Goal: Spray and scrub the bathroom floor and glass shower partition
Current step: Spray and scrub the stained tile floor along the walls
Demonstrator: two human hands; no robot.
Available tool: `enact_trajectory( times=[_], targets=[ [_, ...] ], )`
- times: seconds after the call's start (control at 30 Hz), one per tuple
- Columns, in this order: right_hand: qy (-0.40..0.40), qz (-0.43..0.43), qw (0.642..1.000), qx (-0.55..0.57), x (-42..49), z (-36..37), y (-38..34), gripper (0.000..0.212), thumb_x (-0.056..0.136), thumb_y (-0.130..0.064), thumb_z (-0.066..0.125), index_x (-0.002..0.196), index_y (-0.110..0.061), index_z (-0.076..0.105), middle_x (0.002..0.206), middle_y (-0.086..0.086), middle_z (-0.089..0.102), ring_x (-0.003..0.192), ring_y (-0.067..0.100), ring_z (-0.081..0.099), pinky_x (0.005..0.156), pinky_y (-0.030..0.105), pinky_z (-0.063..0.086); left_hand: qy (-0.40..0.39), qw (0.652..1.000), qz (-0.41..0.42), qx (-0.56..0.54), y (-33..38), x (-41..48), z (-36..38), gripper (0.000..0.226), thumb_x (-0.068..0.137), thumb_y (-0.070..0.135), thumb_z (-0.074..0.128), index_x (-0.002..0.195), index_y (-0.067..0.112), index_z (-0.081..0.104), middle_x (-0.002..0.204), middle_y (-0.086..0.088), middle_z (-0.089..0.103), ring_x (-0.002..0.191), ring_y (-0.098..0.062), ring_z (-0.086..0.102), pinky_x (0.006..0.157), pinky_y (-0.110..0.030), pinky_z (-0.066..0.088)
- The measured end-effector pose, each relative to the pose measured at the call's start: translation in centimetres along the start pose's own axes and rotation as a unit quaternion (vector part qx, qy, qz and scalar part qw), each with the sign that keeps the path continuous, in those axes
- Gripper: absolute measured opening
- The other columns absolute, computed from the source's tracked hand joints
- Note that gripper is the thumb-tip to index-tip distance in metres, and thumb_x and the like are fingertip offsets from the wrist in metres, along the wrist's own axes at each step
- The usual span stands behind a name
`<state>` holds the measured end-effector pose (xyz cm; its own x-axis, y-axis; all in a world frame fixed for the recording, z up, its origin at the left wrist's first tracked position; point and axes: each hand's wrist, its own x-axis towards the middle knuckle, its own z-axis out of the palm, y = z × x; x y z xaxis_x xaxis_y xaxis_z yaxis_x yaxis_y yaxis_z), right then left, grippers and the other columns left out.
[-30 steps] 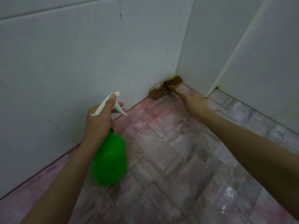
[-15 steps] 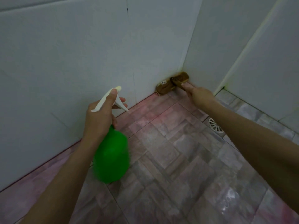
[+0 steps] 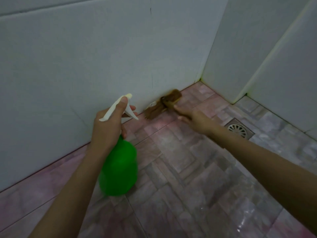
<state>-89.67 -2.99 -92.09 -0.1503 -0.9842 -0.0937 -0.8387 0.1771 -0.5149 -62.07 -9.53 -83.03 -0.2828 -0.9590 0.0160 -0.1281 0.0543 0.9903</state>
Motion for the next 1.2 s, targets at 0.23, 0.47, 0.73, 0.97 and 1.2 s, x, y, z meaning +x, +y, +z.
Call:
enact_trajectory(
  times=[0.23, 0.47, 0.73, 0.97, 1.2],
  targets=[
    [0.033, -0.016, 0.983, 0.179, -1.1, 6.1, -6.5, 0.051, 0.098, -0.02, 0.053, 0.146, -0.019, 0.037, 0.099, -0.011, 0.051, 0.059, -0.028, 0.045, 0.065, -0.003, 0.035, 0.055, 0.998, -0.022, 0.0, -0.3, -4.5, -3.4, 0.031, 0.094, 0.054, 0.055, 0.073, 0.05, 0.077, 0.09, -0.016, 0.077, 0.059, -0.047, 0.059, 0.054, -0.031, 0.043],
    [0.109, 0.051, 0.985, 0.12, -1.5, 7.2, -7.6, 0.053, 0.097, -0.011, 0.048, 0.147, -0.019, 0.036, 0.114, 0.023, 0.066, 0.1, 0.035, 0.063, 0.068, 0.023, 0.034, 0.103, 0.994, -0.045, 0.01, -0.6, -9.3, -8.6, 0.037, 0.093, 0.058, 0.053, 0.095, 0.033, 0.08, 0.092, -0.018, 0.075, 0.056, -0.038, 0.056, 0.051, -0.031, 0.043],
    [0.061, 0.046, 0.987, 0.138, -1.4, 8.1, -10.3, 0.05, 0.097, -0.022, 0.054, 0.145, -0.022, 0.04, 0.122, 0.017, 0.064, 0.111, 0.027, 0.061, 0.082, 0.024, 0.042, 0.152, 0.987, -0.052, 0.025, 0.8, -13.5, -12.9, 0.028, 0.097, 0.049, 0.053, 0.085, 0.047, 0.078, 0.092, -0.002, 0.079, 0.074, -0.054, 0.064, 0.052, -0.03, 0.043],
    [-0.056, -0.074, 0.972, 0.217, -3.9, 15.4, -20.1, 0.055, 0.093, -0.026, 0.061, 0.144, -0.025, 0.042, 0.125, 0.013, 0.063, 0.112, 0.011, 0.054, 0.091, 0.024, 0.045, 0.188, 0.98, -0.064, 0.005, 1.0, -16.6, -16.5, 0.024, 0.087, 0.062, 0.055, 0.091, 0.052, 0.077, 0.095, -0.029, 0.072, 0.051, -0.04, 0.056, 0.047, -0.027, 0.041],
    [0.018, -0.001, 0.984, 0.175, -4.6, 15.2, -22.1, 0.055, 0.097, -0.023, 0.053, 0.148, -0.022, 0.033, 0.103, 0.018, 0.066, 0.094, 0.027, 0.062, 0.073, 0.029, 0.042, 0.23, 0.97, -0.083, 0.009, 1.5, -19.1, -18.8, 0.023, 0.097, 0.051, 0.052, 0.103, 0.046, 0.073, 0.097, 0.001, 0.079, 0.064, -0.053, 0.056, 0.046, -0.024, 0.042]
  ],
)
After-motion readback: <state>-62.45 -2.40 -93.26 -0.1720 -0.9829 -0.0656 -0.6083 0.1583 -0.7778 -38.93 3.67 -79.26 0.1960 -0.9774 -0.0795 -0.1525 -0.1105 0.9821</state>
